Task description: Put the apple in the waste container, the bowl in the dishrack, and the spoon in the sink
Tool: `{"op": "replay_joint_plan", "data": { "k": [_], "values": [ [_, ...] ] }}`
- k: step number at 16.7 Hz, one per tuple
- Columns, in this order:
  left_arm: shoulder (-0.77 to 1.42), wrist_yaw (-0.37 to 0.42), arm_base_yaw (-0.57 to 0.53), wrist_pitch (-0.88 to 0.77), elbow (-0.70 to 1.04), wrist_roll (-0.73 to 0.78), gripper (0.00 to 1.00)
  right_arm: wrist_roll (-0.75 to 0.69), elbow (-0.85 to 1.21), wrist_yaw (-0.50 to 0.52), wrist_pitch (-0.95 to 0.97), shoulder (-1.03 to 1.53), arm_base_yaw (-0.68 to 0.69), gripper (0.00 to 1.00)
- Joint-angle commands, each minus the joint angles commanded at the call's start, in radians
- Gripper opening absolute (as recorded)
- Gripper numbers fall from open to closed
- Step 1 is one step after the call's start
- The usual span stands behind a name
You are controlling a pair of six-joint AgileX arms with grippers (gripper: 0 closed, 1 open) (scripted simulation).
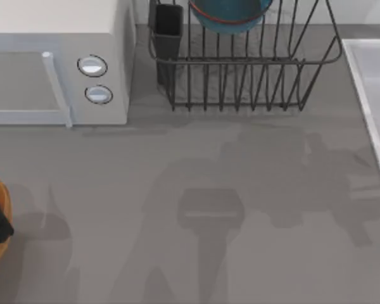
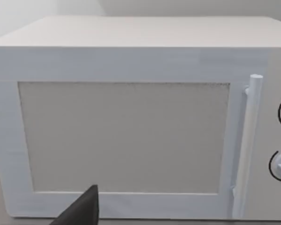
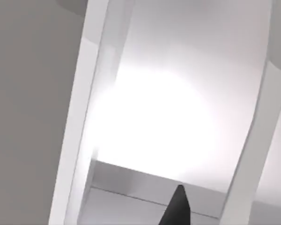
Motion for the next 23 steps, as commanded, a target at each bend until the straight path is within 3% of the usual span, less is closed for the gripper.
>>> {"op": "replay_joint_plan", "data": {
  "k": [6,11,15,23],
  "values": [
    [0.000,0.000,0.000,0.000,0.000,0.000,1.00,0.024,0.686,0.001,-0.181,0.425,0.008,0.00],
    [0.000,0.000,0.000,0.000,0.000,0.000,1.00,0.057,1.036,0.001,-0.282,0.673,0.014,0.00],
    [0.000,0.000,0.000,0.000,0.000,0.000,1.00,0.070,1.126,0.001,-0.311,0.747,0.015,0.00],
    [0.000,0.000,0.000,0.000,0.000,0.000,1.00,0.072,1.050,0.002,-0.252,0.719,0.012,0.00]
  ]
}}
